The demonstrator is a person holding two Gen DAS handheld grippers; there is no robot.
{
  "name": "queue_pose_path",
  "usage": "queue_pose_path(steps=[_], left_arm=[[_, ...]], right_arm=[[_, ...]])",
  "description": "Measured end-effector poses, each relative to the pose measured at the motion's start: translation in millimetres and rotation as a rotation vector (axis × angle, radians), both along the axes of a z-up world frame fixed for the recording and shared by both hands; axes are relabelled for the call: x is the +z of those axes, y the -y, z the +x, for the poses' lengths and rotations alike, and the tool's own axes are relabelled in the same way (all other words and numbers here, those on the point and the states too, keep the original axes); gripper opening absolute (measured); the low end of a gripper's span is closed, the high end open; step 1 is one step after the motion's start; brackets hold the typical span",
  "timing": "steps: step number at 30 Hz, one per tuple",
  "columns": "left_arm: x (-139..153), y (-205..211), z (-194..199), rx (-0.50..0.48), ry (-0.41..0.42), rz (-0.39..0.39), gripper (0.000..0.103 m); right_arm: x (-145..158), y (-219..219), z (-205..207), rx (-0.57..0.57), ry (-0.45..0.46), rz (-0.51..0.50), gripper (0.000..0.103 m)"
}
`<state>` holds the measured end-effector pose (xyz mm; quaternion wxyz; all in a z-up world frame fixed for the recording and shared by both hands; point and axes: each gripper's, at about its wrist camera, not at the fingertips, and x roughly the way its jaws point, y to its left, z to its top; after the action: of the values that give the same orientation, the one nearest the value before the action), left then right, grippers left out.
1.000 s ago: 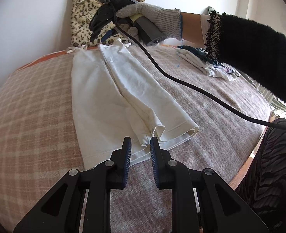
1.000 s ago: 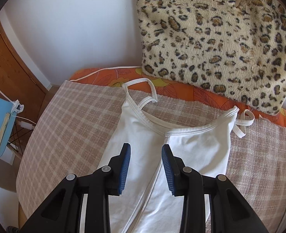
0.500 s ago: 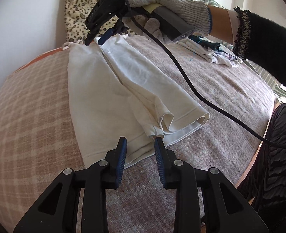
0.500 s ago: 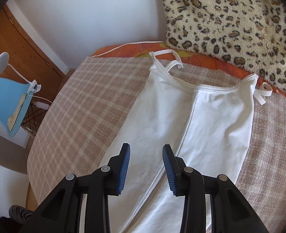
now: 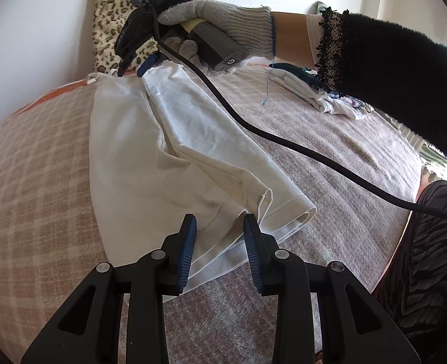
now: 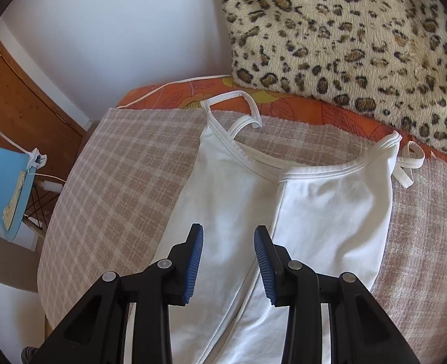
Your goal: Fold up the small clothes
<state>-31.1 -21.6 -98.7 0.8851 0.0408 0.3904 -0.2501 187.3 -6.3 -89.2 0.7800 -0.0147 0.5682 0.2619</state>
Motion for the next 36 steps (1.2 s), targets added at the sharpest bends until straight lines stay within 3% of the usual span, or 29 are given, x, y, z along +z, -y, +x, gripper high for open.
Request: queue_pose_path(steps=[2, 3, 4, 10, 12, 15, 18, 19, 21, 25, 31, 34, 36], left_arm=[[-0.9, 0.5, 0.1, -0.012, 0.005, 0.012, 0.026], [-1.1, -0.9, 0.1, -0.017, 0.001, 0.004, 0.015], [-1.1, -2.4, 0.1, -0.019, -0.003, 0.001, 0.013], [5.9, -13.9, -7.0, -0.016, -0.019, -0.050, 0.013], [7.1, -10.8, -9.7, -0.024, -0.009, -0.036, 0.026], [4.1, -1.9, -8.5, -0.035, 0.014, 0.022, 0.028], [-3.8, 4.2, 1.5, -0.025, -0.012, 0.031, 0.028], [-5.9, 5.8, 4.1, -0.027, -0.015, 0.038, 0.028], [-6.9, 4.8, 6.8, -0.024, -0.002, 0.041, 0.006], [-0.5, -16.8, 11.7, 0.034, -0.020, -0.057, 0.006], [14.4, -44.1, 2.4, 0.098, 0.028, -0.094, 0.006], [20.2, -49.1, -1.6, 0.108, 0.057, -0.094, 0.005], [23.2, -47.6, -5.0, 0.108, 0.067, -0.105, 0.005]], right_arm=[[-4.6, -3.4, 9.8, -0.015, -0.005, -0.017, 0.038], [-7.4, -4.6, 13.5, -0.019, -0.008, -0.022, 0.038], [-10.1, -5.8, 16.2, -0.022, -0.011, -0.028, 0.038], [-23.1, -8.8, 21.1, -0.029, -0.017, -0.077, 0.037], [-22.7, -8.4, 21.0, -0.025, -0.018, -0.076, 0.037], [-21.6, -7.9, 21.9, -0.029, -0.023, -0.078, 0.037], [-21.1, -9.7, 21.2, -0.027, -0.022, -0.086, 0.038], [-21.7, -10.7, 21.0, -0.027, -0.022, -0.088, 0.038], [-22.9, -12.3, 21.2, -0.032, -0.021, -0.088, 0.039], [-22.9, -12.0, 24.1, -0.040, -0.039, -0.067, 0.042], [-19.6, -8.9, 28.2, -0.045, -0.040, -0.067, 0.042], [-22.3, -13.2, 26.8, -0.040, -0.025, -0.104, 0.037], [-24.3, -21.3, 24.0, -0.036, 0.008, -0.154, 0.028]])
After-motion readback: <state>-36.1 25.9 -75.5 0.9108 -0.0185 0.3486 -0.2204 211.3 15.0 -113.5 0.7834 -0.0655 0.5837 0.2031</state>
